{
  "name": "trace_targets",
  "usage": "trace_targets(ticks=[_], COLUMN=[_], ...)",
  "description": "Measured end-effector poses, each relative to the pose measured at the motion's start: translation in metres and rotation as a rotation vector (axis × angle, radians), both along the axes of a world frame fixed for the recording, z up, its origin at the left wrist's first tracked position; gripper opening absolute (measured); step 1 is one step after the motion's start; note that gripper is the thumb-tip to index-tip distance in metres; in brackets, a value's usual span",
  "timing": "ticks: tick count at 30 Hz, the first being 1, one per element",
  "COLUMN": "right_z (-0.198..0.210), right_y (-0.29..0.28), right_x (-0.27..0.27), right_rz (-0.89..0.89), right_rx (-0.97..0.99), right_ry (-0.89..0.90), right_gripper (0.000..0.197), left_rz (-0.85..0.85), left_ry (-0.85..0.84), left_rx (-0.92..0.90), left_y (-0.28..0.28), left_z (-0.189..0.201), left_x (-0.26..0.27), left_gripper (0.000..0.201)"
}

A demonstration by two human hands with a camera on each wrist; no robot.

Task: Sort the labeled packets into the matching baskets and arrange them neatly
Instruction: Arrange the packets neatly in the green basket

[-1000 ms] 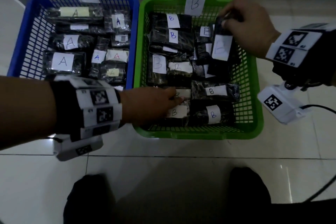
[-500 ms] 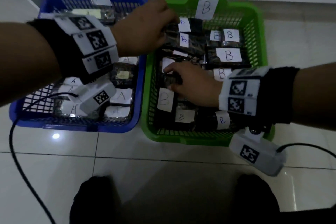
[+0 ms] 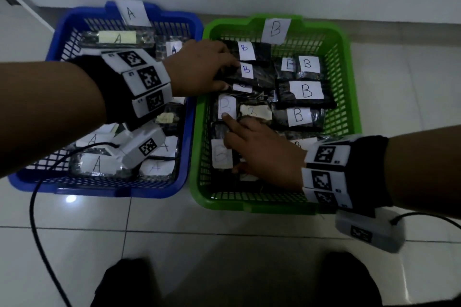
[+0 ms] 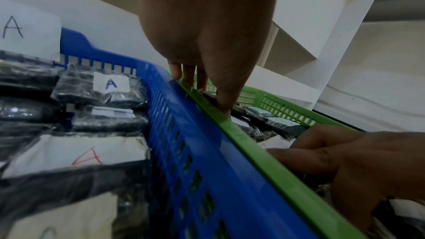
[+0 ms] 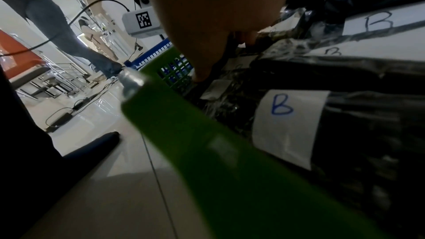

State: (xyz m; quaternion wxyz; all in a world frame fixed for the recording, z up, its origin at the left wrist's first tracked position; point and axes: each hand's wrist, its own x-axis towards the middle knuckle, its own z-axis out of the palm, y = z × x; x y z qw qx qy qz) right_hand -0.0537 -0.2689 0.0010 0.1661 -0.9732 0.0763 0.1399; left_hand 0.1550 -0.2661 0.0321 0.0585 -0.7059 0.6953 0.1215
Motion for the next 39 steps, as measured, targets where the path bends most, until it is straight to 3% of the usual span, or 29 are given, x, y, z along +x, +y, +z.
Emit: trace_targets(ticks=[4, 7, 10, 12, 14, 15, 17, 19, 22, 25, 28, 32, 35, 39], right_z=[0.001, 0.010, 0.016, 0.018, 0.020, 0.022, 0.029, 0.041, 0.055, 0.061, 0.059, 0.052, 0.046, 0.048], right_y=[-0.004, -0.011, -0.027, -0.042, -0.061, -0.071, -0.091, -0.106, -0.119, -0.128, -0.134, -0.126, -0.118, -0.115], right_x=[-0.003, -0.002, 0.002, 0.004, 0.005, 0.005, 0.006, 0.009, 0.008, 0.000, -0.010, -0.022, -0.028, -0.029], right_rz=[0.025, -0.030, -0.304, -0.534, -0.702, -0.742, -0.731, -0.640, -0.515, -0.531, -0.448, -0.266, -0.172, -0.132], right_rx=[-0.028, 0.075, 0.316, 0.304, 0.185, 0.121, 0.103, 0.191, 0.252, 0.341, 0.413, 0.252, 0.170, 0.127], right_ry=[0.005, 0.031, -0.173, -0.413, -0.551, -0.557, -0.443, -0.262, -0.036, 0.181, 0.456, 0.694, 0.756, 0.685], right_gripper=[0.054, 0.042, 0.019, 0.010, 0.016, 0.028, 0.054, 0.059, 0.048, 0.023, 0.010, 0.019, 0.021, 0.029], left_rz=[0.045, 0.096, 0.153, 0.194, 0.205, 0.196, 0.177, 0.162, 0.141, 0.115, 0.125, 0.191, 0.145, 0.079], left_ry=[0.011, 0.122, 0.261, 0.328, 0.367, 0.373, 0.392, 0.427, 0.505, 0.540, 0.335, 0.127, -0.001, -0.125], left_rx=[-0.028, -0.067, -0.104, -0.116, -0.130, -0.135, -0.143, -0.167, -0.165, -0.097, -0.159, -0.187, -0.106, -0.016], left_y=[-0.004, -0.005, -0.004, 0.000, 0.005, 0.007, 0.010, 0.010, 0.008, 0.003, -0.008, -0.027, -0.038, -0.040], left_z=[-0.002, -0.001, 0.007, 0.012, 0.015, 0.016, 0.017, 0.016, 0.014, 0.010, 0.001, -0.002, -0.003, -0.009], left_x=[-0.003, -0.003, 0.002, 0.005, 0.005, 0.003, -0.004, -0.013, -0.026, -0.030, -0.018, 0.004, 0.013, 0.014], left_gripper=[0.052, 0.059, 0.062, 0.068, 0.070, 0.069, 0.068, 0.068, 0.069, 0.071, 0.066, 0.056, 0.051, 0.052])
